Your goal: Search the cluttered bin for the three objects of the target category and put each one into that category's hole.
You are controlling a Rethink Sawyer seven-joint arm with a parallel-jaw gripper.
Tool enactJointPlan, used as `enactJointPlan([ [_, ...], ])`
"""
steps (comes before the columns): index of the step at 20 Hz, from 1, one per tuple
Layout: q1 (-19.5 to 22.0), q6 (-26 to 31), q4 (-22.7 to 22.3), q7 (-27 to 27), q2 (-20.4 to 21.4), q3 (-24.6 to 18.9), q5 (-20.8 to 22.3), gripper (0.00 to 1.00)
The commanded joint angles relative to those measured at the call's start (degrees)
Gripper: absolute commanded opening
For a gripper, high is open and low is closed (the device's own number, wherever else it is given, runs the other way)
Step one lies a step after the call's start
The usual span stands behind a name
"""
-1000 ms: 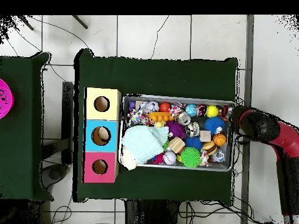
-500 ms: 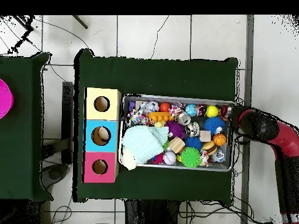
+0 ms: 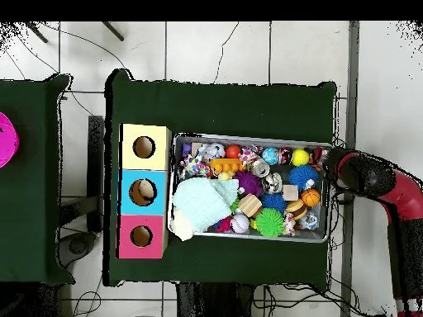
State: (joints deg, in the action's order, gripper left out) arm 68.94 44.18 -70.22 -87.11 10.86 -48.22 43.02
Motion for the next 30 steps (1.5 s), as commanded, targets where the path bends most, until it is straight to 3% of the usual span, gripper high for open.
enactJointPlan([
  [1,-1.2,3.61,10.31,18.32,-4.89,5.27,4.94,1.0],
  [11,-1.59,3.06,14.03,22.89,-8.84,3.08,5.77,1.0],
  [22,-3.07,4.36,23.21,30.93,-16.88,0.65,6.59,1.0],
  [30,-3.12,5.35,24.88,32.94,-18.48,-0.48,6.67,1.0],
])
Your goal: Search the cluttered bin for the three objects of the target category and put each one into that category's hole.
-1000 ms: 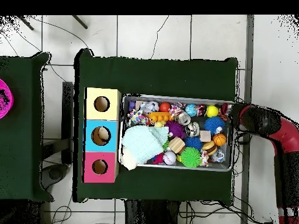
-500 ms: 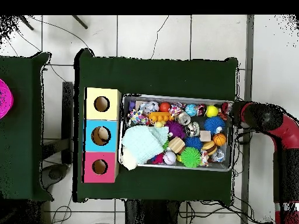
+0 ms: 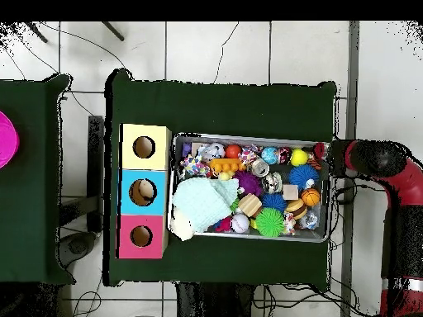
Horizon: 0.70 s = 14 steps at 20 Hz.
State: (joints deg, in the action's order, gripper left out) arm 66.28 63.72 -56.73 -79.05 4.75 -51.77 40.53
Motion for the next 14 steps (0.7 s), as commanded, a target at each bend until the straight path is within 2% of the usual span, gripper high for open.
enactJointPlan([
  [1,-0.34,-14.41,11.21,25.01,-12.38,2.92,9.31,1.0],
  [7,1.28,-17.04,9.58,25.78,-13.03,1.22,8.65,1.0],
  [8,1.65,-17.64,9.23,26.04,-13.2,0.86,8.42,0.0],
  [10,1.71,-19.59,8.21,24.93,-12.61,1.31,9.28,0.0],
  [12,1.58,-22.85,6.53,21.16,-11.35,2.57,10.89,0.0],
  [14,2.25,-24.47,5.45,20.3,-11.35,2.33,10.4,0.0],
])
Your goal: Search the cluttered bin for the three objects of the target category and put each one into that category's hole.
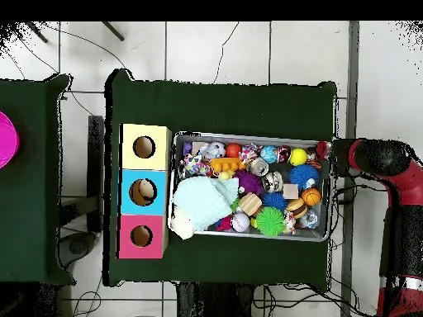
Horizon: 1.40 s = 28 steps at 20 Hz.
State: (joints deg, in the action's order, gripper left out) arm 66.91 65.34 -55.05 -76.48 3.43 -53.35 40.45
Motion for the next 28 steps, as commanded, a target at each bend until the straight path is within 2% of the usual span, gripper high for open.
enactJointPlan([
  [1,1.42,-26.25,3.53,16.48,-9.65,4.34,10.58,0.0],
  [4,1.45,-26.34,2.19,15.84,-8.65,4.82,10.75,0.0],
  [11,1.45,-28.21,-3.29,10.59,-4.61,7.36,11.69,0.0],
  [15,1.69,-27.52,-12.28,2.23,2.32,10.53,10.7,0.0],
  [18,2.76,-25.89,-21.86,-2.67,8.85,11.9,8.21,0.0],
  [21,4.4,-29.02,-30.23,-7.21,12.89,12.68,6.34,0.0],
  [25,3.68,-33.05,-35.74,-11.46,15.16,15.49,4.08,0.0],
  [28,1.79,-33.25,-38.93,-14.84,17.5,19.38,1.63,0.0],
])
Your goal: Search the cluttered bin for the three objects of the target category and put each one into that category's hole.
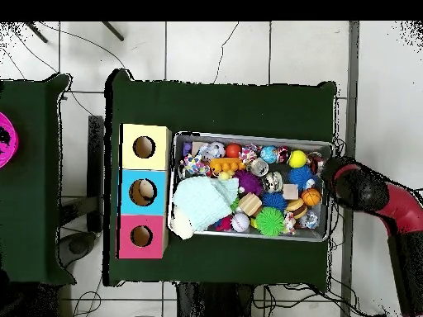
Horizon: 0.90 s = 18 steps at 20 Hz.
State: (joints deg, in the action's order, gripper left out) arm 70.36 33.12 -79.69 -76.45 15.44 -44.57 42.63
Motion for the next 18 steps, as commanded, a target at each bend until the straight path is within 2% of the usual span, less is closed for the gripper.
enactJointPlan([
  [1,-2.06,-1.54,-15.41,-15.62,6.15,11.74,-1.2,0.0],
  [6,-1.72,-3.09,-19.15,-14.74,8.05,13.37,-5.04,0.0],
  [18,-2.92,-5.1,-21.16,-11.3,9.28,15.96,-9.85,0.0],
])
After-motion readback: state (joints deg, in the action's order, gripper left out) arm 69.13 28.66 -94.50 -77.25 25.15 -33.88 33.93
